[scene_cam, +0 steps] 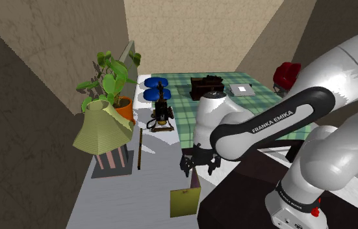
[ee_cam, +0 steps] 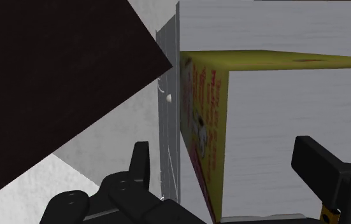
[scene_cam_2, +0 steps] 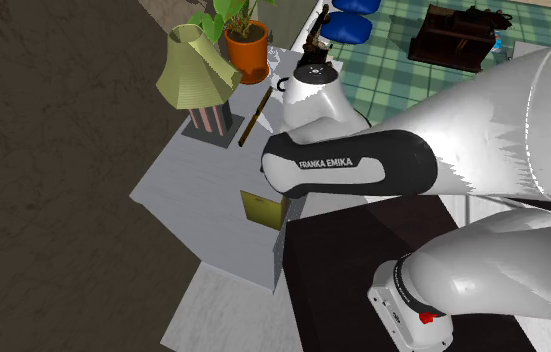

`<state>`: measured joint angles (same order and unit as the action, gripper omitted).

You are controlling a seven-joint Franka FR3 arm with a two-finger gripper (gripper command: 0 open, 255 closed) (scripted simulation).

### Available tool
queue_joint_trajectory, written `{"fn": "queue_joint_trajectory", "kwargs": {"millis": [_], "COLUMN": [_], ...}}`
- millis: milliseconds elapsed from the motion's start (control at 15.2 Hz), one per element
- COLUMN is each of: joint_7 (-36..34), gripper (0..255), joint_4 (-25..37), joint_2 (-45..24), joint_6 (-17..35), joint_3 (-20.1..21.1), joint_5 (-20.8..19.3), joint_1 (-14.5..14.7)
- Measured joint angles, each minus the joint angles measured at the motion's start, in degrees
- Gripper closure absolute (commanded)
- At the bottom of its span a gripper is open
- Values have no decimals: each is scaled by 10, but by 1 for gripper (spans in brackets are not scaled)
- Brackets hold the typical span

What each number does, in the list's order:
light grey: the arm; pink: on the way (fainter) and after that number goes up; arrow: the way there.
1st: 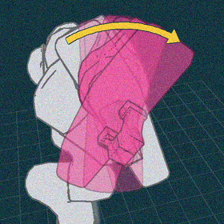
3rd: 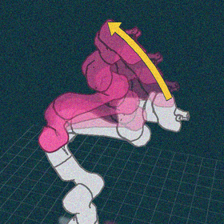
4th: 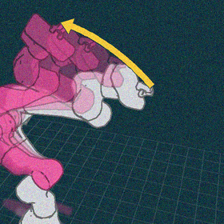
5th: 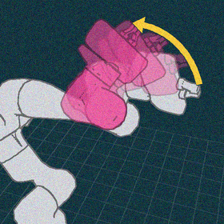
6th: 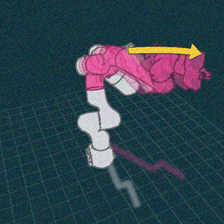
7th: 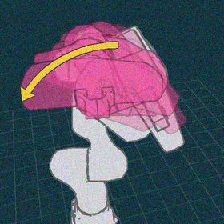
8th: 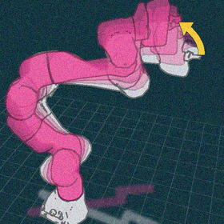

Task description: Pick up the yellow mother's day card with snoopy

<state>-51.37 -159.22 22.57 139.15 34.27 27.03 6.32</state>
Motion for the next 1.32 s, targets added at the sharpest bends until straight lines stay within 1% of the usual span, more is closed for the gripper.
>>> {"fn": "queue_joint_trajectory", "kwargs": {"millis": [462, 528, 1188, 1320], "joint_7": [-11, -10, -11, -9], "gripper": [0, 255, 255, 255], "joint_4": [-11, -12, -13, -12], "joint_2": [-72, -76, -80, -65], "joint_6": [84, 89, 93, 78], "joint_3": [25, 25, 26, 22], "joint_5": [-3, -4, -5, -1], "joint_1": [-12, -13, -13, -10]}}
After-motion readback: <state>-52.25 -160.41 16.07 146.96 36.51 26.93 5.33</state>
